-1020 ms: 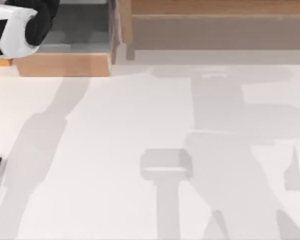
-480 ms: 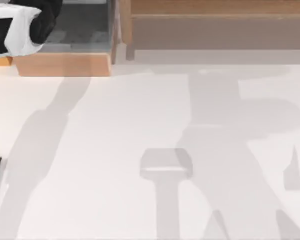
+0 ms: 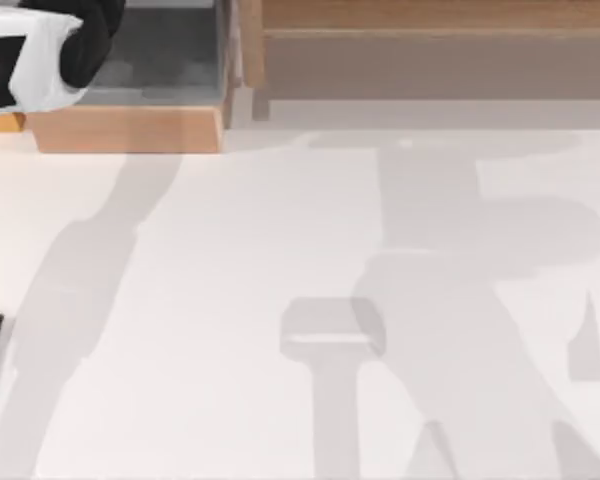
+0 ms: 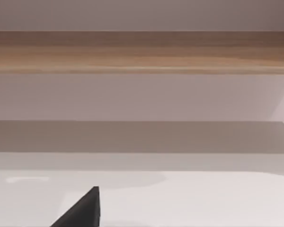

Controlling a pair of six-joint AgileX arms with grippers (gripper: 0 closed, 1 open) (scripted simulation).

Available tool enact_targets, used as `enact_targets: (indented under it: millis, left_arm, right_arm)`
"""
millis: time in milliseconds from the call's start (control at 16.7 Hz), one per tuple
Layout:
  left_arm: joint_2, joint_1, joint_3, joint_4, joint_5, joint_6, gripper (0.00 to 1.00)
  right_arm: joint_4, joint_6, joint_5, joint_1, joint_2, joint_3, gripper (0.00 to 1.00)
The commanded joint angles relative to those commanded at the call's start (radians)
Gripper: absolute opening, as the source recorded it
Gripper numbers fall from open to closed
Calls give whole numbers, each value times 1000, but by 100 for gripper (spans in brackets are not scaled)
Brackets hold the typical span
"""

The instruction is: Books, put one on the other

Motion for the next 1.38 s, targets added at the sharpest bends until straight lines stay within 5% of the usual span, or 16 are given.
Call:
enact_targets:
  millis: [180,1380]
  left_arm:
    - [0,0,0,0,0,0,0]
    - [-59,51,-17,-97,-61,-23,0]
  right_arm:
    - [0,0,0,0,0,0,100]
    - [0,0,0,0,0,0,100]
